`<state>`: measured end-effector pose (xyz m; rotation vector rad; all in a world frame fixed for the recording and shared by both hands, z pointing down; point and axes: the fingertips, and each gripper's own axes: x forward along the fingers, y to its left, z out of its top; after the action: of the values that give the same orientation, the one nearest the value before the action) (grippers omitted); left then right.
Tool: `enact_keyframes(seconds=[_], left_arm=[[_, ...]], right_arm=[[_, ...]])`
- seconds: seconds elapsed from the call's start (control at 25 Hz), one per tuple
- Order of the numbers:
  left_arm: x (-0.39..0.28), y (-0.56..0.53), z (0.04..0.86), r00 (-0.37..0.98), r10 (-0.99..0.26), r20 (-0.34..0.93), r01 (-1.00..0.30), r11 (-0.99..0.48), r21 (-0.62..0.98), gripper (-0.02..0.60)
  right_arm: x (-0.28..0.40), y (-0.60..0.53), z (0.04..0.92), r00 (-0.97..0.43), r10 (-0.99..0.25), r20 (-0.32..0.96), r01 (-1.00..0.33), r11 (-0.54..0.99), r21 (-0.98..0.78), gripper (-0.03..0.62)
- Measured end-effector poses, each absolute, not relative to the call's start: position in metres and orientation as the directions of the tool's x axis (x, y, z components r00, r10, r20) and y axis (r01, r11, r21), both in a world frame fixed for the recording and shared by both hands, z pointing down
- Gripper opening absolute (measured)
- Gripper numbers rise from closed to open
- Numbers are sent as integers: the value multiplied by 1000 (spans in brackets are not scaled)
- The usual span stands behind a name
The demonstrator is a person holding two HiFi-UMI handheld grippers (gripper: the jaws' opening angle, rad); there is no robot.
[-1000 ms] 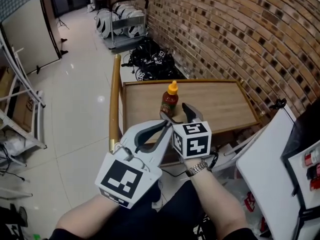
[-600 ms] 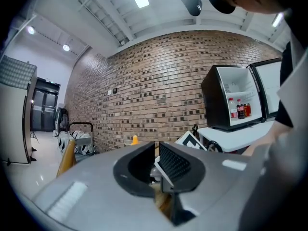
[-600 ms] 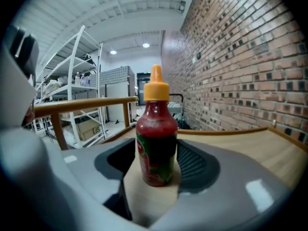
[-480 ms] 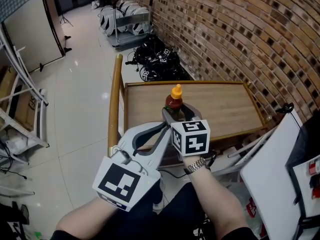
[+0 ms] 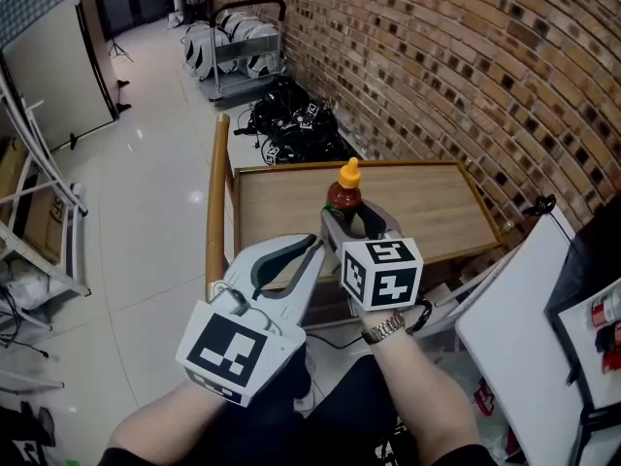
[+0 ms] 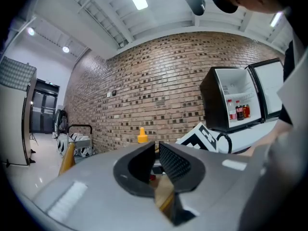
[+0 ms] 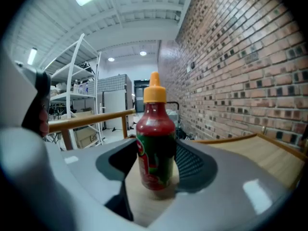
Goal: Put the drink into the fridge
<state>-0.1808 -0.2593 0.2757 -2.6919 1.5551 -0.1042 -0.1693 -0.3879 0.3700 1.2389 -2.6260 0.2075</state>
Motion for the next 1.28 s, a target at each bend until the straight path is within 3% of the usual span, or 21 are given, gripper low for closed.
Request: enact_keyframes(seconds=[0.52,0.72,1.28], left_arm=[[-101,-228,228,654,-755,-51,-756,-649,-89,17],[-33,-212,220,763,-642,-72,-644,-747,-164,17],[168,-149,189,926,-355,-125,-373,-909,-184,17]], right_arm=[[-51,-303,262,-477,-872,112,-873,484,56,242],[28,-261,228,-356,-933,57,-928,360,98,242],[252,-162,154,-40,-999,11,-992,41,118,242]])
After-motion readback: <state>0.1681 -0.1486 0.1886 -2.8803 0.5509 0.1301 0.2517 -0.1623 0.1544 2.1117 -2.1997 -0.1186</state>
